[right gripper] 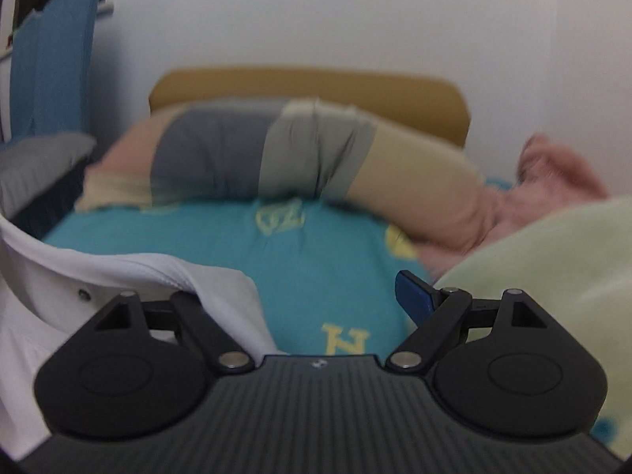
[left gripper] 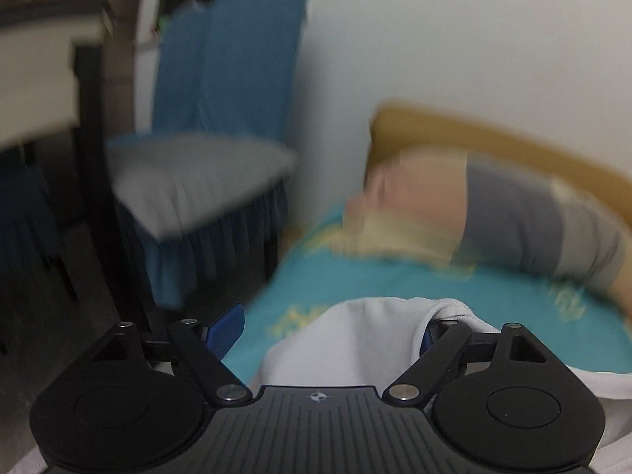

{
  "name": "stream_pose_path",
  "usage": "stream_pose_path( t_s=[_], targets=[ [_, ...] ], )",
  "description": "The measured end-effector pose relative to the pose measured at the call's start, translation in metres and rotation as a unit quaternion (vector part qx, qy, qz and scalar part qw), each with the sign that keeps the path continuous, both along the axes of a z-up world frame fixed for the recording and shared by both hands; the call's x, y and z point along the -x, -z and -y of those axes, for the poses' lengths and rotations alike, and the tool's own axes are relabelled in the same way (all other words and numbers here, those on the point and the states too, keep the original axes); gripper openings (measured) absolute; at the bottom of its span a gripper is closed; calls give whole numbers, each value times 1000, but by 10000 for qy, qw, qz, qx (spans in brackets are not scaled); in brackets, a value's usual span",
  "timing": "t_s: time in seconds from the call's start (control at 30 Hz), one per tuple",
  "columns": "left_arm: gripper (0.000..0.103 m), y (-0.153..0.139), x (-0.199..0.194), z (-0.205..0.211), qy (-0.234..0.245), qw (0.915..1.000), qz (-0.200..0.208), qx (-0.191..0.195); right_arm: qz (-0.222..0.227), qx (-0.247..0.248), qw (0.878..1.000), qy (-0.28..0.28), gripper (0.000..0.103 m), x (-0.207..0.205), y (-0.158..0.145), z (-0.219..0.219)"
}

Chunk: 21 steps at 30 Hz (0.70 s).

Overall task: Fold clothes
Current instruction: 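Lay the shirt flat on the bed with both grippers and release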

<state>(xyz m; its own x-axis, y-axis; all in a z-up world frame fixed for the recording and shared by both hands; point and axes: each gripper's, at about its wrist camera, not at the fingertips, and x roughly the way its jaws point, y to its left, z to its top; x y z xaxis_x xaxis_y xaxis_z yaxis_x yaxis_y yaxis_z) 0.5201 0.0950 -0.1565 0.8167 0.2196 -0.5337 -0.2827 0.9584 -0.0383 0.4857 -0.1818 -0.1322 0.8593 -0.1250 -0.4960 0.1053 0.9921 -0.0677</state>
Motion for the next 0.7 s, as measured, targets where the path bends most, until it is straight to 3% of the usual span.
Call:
stream_pose_path(
  t_s=[0.07, 0.2, 0.27, 0.37, 0.47, 0.7],
  targets=[
    [89, 16, -20, -1, 172, 9991, -383, -97, -327, -39, 9994, -37, 84, -20, 22, 1],
    [95, 18, -40, 6, 811, 9897, -1139, -299, -1095, -246, 9931, -341, 84, -44, 24, 15],
    [97, 3, -29, 9, 1078, 9879, -1048, -373, -1382, -551, 9873, -548, 84, -49, 16, 22],
    [98, -19, -12, 14, 1434, 9849, -872, -423, -1278, -1039, 9843, -638, 84, -28, -4, 28],
    [99, -42, 26, 12, 1440, 9880, -520, -226, -1148, -1492, 9794, -731, 84, -6, -23, 33],
    [99, -93, 162, 31, 1503, 9885, 134, -128, -374, -1540, 9854, -622, 84, 133, -85, 21]
  ],
)
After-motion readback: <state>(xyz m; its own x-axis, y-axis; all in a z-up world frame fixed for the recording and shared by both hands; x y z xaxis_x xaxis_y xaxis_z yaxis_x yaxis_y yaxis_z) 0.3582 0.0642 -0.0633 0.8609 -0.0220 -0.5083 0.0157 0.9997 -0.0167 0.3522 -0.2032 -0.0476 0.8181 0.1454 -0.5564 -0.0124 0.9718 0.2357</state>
